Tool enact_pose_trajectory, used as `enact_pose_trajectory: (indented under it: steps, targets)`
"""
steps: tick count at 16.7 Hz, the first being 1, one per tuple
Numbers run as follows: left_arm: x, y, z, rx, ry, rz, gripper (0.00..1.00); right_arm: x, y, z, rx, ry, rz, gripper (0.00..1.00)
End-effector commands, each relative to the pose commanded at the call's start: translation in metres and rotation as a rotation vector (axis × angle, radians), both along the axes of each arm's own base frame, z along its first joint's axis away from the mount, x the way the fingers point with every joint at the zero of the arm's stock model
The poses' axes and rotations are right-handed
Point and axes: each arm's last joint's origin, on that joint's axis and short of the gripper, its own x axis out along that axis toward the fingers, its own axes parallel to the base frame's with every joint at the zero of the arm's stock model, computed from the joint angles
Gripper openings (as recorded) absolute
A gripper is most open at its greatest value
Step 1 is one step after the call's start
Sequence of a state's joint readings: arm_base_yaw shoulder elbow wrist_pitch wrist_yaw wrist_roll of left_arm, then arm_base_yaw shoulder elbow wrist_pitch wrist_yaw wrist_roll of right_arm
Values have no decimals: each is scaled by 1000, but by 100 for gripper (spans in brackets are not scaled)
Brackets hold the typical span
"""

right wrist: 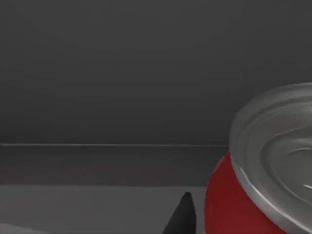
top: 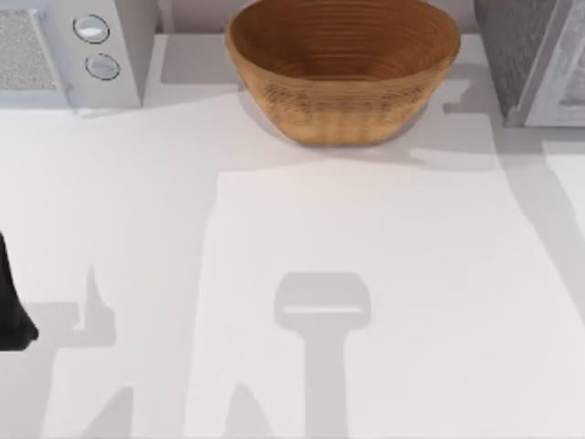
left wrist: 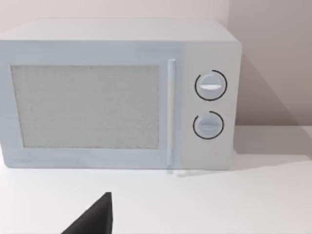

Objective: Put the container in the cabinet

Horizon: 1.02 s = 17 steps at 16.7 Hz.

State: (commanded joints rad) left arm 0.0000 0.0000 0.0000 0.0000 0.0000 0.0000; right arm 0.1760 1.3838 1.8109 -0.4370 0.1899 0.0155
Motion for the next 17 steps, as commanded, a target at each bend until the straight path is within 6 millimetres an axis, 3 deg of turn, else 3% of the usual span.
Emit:
enact_pose_trajectory:
  steps: [9,13,17]
  targets:
    - [0,0,0,0,0,0,100,87,2,28,-4,-13,-5,0]
    - [0,0,0,0,0,0,100,120,-1,23,3,-16,-1,0]
    - [0,0,0,0,0,0,100,136,-3,15,5,-7,0,0]
